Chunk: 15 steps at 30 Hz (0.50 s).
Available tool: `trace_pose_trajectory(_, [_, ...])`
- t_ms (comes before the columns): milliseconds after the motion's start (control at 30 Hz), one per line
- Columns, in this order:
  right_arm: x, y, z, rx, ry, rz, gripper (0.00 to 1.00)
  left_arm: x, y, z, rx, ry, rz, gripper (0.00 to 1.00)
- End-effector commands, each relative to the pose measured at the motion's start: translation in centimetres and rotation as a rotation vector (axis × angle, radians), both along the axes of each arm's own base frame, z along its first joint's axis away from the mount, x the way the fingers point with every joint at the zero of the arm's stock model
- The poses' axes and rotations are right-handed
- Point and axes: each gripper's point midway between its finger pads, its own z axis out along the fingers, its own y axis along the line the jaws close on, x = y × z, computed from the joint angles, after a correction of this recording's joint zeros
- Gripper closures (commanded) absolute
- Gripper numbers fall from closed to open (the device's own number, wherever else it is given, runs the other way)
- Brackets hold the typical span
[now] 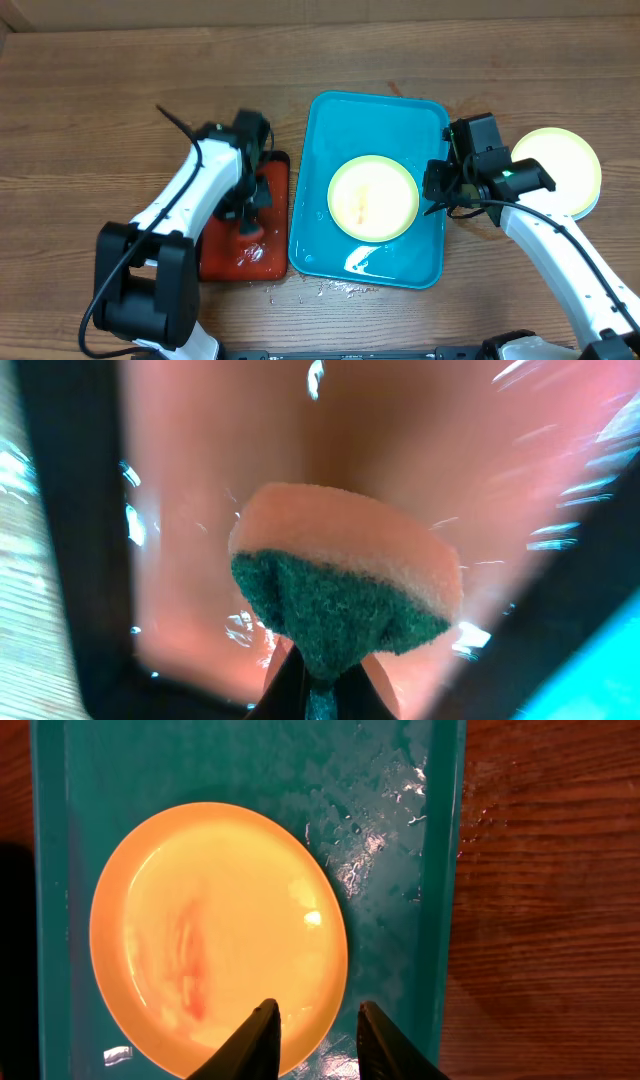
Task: Clean dirty plates on tray and stack at the side
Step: 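Grasp the sponge on the red tray with left gripper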
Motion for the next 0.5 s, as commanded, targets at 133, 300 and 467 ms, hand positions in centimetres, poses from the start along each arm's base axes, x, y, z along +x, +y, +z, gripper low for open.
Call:
trace_pose_trajectory(133, [0.4, 0.8, -3.4, -0.014, 0.083, 0.087, 0.66, 4.0, -1.0, 11.1, -0.067, -0.291, -0.087, 0.96])
trace_pose_trajectory(300, [0.8, 1.0, -6.8, -0.027, 0.154, 0.095, 0.63, 3.7, -0.9, 15.1, -0.079, -0.383, -0.135, 0.96])
trace_pose_trajectory(467, [1.0, 1.9, -9.2, 0.009, 0.204, 0.111, 0.73, 3.0, -0.9, 16.4, -0.088, -0.411, -0.135, 0.96])
